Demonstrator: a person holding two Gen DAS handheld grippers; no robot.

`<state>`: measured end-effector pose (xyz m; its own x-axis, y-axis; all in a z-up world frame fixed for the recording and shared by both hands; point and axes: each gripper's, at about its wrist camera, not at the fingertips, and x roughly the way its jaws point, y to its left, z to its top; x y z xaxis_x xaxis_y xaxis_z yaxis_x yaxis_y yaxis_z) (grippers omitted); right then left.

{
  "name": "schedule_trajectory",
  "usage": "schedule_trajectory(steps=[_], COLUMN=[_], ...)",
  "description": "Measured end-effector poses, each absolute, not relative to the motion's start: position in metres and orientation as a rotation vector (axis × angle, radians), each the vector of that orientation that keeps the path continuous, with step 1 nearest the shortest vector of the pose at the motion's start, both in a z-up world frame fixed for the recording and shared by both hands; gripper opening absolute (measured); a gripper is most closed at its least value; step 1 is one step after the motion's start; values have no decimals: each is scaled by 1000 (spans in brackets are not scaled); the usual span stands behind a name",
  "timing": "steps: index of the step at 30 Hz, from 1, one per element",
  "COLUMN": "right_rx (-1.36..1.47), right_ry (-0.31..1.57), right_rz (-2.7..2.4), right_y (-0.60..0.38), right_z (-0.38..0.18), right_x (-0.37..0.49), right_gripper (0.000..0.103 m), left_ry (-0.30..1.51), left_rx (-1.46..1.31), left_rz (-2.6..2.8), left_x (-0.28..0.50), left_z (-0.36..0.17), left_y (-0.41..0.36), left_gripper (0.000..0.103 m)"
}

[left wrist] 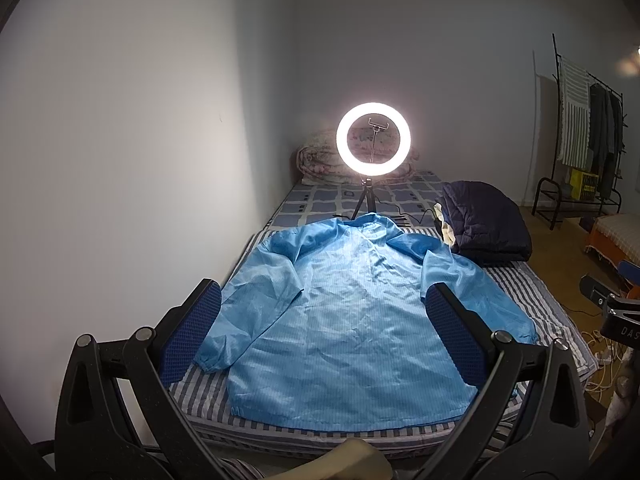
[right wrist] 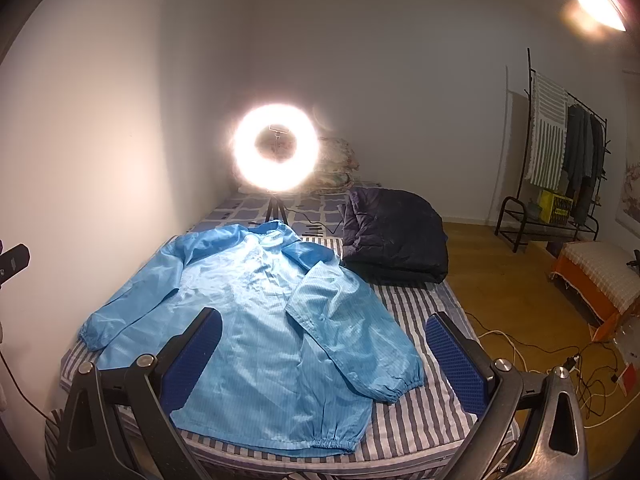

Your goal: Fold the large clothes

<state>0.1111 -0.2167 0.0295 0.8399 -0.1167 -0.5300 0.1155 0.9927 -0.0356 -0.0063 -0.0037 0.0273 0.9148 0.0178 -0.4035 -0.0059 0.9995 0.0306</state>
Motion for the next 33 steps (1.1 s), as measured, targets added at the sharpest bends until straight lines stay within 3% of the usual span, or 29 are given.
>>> schedule_trajectory(steps=[33], right_rx=[-7], right_ry=[554], right_rz=[-125], right_y=[-217], right_z=[29], right_x=[108], right_gripper=[103], left_ry=[399], left_rx=[25], left_rz=[18], left_x=[-7], left_z=[28], left_y=[1], left_gripper=[103])
